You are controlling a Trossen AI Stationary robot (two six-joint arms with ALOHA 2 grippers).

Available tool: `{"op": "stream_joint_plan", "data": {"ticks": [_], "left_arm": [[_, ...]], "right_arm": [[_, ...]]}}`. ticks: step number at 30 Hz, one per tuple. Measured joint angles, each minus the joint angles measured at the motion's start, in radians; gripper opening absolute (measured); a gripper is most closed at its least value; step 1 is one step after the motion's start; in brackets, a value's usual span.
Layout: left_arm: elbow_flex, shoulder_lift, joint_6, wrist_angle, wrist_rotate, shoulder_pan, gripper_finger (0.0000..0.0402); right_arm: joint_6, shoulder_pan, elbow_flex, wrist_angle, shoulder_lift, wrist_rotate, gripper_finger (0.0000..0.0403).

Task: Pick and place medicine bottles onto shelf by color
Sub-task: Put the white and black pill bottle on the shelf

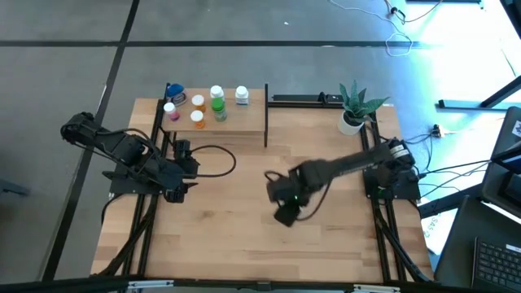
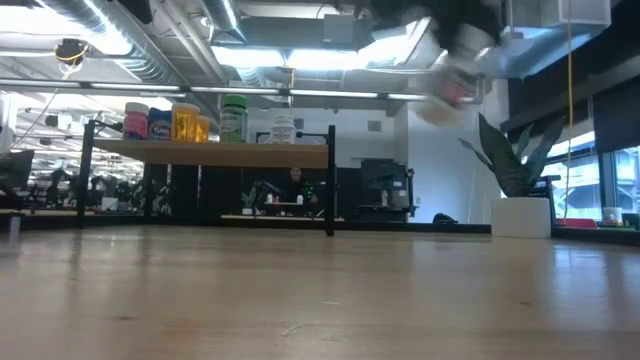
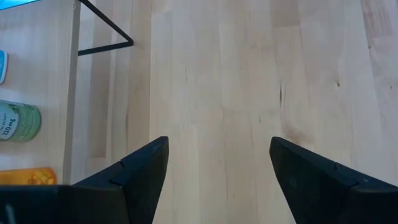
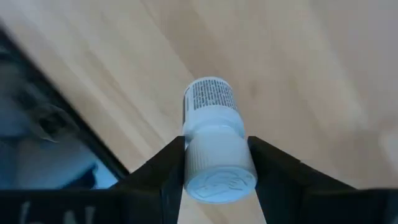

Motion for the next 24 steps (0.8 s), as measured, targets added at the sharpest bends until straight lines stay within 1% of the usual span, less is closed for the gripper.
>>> {"op": "stream_joint_plan", "data": {"ticks": [6, 9, 12, 18, 20, 24], "left_arm": [[0.000, 0.000, 0.000, 0.000, 0.000, 0.000, 0.0275], [0.000, 0.000, 0.000, -0.001, 0.000, 0.000, 0.0275], [0.000, 0.000, -0.001, -0.001, 0.000, 0.000, 0.0275], [0.000, 0.000, -0.026, -0.001, 0.000, 0.001, 0.0275], [0.000, 0.000, -0.026, -0.001, -0.004, 0.001, 0.0275], [0.000, 0.000, -0.027, -0.001, -0.027, 0.001, 0.0275]], "right_arm": [[-0.196, -0.122, 0.258, -0.035, 0.000, 0.117, 0.0161], [-0.289, -0.188, 0.362, -0.061, 0.000, 0.177, 0.0161], [-0.379, -0.253, 0.447, -0.062, 0.000, 0.208, 0.0161], [-0.512, -0.370, 0.541, -0.048, 0.018, 0.197, 0.0161], [-0.554, -0.399, 0.553, -0.048, 0.032, 0.176, 0.0161], [-0.608, -0.447, 0.562, -0.039, 0.062, 0.172, 0.0161]]}}
